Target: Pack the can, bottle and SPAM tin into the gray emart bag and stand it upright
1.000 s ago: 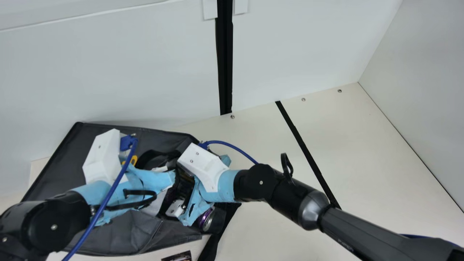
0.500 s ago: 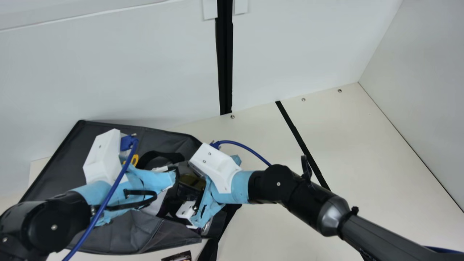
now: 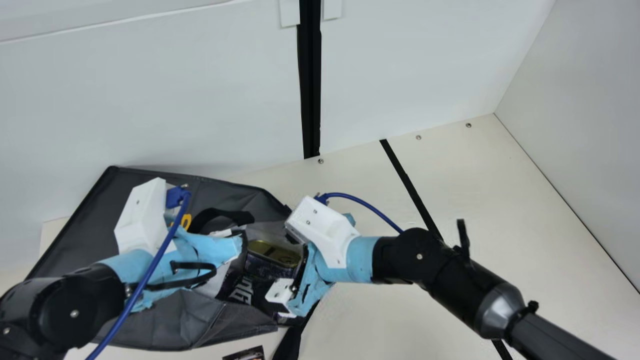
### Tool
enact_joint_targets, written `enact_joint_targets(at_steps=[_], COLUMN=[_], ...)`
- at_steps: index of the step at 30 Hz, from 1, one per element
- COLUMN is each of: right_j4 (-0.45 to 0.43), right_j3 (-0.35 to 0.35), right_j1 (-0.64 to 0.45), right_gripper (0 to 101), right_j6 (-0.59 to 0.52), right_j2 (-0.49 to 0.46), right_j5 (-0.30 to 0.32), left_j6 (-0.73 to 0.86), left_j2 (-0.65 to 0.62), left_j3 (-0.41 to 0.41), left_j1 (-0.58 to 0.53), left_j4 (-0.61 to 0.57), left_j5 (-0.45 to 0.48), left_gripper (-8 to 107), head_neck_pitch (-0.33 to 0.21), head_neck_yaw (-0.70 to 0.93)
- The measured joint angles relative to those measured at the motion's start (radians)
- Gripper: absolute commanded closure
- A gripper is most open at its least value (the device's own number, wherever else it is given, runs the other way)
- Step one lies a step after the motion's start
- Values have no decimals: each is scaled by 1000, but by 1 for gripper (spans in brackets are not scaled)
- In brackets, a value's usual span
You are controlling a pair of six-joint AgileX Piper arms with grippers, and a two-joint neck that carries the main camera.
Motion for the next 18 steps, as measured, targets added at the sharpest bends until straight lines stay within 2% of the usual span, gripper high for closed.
enact_joint_targets(at_steps=[11, 18], right_j4=[-50, -122], right_j3=[32, 49], right_j1=[-98, -175], right_gripper=[6, 6], right_j6=[10, 59], right_j2=[-94, -157], right_j5=[80, 118], left_j6=[0, 0], left_j2=[0, 0], left_j3=[0, 0], left_j1=[0, 0], left_j4=[0, 0], left_j5=[0, 0], left_gripper=[107, 107], head_neck_pitch=[0, 2], head_neck_yaw=[2, 2])
